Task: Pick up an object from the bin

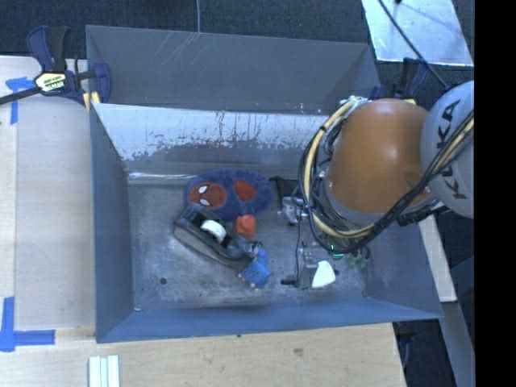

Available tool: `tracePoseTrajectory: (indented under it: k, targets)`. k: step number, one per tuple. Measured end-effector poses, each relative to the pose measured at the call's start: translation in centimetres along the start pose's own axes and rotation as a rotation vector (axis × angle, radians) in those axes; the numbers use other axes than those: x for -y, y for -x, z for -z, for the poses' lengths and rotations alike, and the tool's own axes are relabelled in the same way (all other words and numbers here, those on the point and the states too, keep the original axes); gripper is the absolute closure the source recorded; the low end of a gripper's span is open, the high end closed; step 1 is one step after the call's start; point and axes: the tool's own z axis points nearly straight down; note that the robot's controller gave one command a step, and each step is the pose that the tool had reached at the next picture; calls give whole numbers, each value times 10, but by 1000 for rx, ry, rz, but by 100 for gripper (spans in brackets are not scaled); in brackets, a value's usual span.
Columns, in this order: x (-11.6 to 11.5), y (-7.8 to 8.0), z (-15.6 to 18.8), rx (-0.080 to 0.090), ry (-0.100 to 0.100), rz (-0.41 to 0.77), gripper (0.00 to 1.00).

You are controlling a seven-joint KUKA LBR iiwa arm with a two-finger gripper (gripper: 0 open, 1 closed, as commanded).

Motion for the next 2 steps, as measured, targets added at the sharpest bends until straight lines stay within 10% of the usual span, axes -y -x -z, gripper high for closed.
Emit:
tracePoseTrajectory:
  k: [1, 2]
  targets:
    - [-5, 62, -115, 13, -4, 146, 0]
    - [-12, 52, -116, 34, -5, 357, 0]
